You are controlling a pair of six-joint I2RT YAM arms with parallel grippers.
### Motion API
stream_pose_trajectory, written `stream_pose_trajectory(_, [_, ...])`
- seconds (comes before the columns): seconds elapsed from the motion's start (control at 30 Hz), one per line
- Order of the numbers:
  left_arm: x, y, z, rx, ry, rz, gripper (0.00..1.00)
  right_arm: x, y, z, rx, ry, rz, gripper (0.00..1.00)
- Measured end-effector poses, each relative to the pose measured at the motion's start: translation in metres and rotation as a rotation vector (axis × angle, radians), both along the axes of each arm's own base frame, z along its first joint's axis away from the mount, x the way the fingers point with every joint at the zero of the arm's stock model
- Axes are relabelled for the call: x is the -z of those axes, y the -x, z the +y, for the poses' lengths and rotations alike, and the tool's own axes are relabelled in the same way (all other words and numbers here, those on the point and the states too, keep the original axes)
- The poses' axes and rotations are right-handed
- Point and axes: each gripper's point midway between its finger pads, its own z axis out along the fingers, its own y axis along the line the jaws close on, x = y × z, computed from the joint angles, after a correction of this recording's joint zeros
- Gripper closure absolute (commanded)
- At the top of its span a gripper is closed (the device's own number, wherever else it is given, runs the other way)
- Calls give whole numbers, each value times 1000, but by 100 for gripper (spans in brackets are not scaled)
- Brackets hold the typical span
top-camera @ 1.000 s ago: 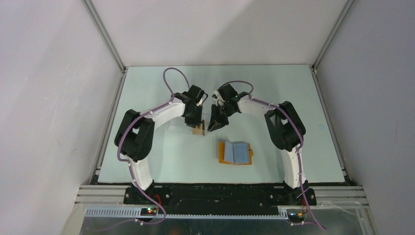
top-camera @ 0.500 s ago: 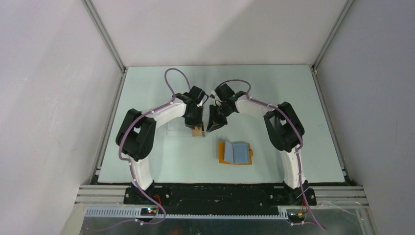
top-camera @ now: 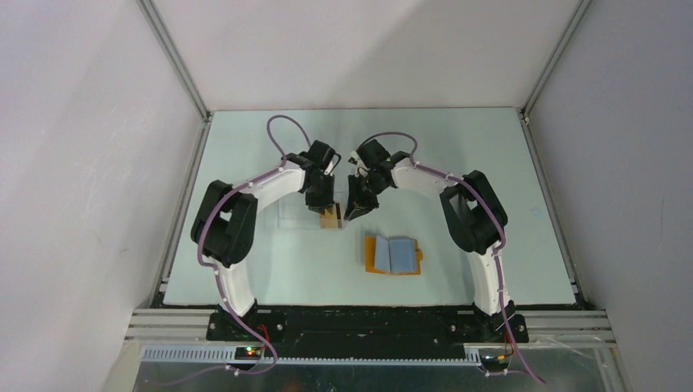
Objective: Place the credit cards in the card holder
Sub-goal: Pick up the credit card from the storage box.
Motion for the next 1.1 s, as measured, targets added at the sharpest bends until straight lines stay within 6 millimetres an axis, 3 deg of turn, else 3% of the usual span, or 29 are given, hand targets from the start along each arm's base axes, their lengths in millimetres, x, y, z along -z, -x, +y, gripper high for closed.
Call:
stream_pose_trajectory(0.23, [2, -1, 1, -14, 35, 11, 78, -1, -2, 0, 3, 4, -7, 100])
stream_pose_trajectory(0.47, [4, 3, 1, -16, 46, 18, 80, 0, -1, -1, 4, 12, -2, 100])
stream_pose_trajectory(0.73, [-18, -2, 1, -18, 61, -47, 79, 0, 2, -2, -3, 15, 8, 100])
stream_pose_trajectory(0.9, [-21, -3, 0, -16, 63, -61, 79, 0, 5, -1, -13, 16, 8, 100])
stream_pose_trajectory(1.1, [-22, 0, -5, -4, 81, -52, 70, 0, 5, -1, -14, 16, 8, 100])
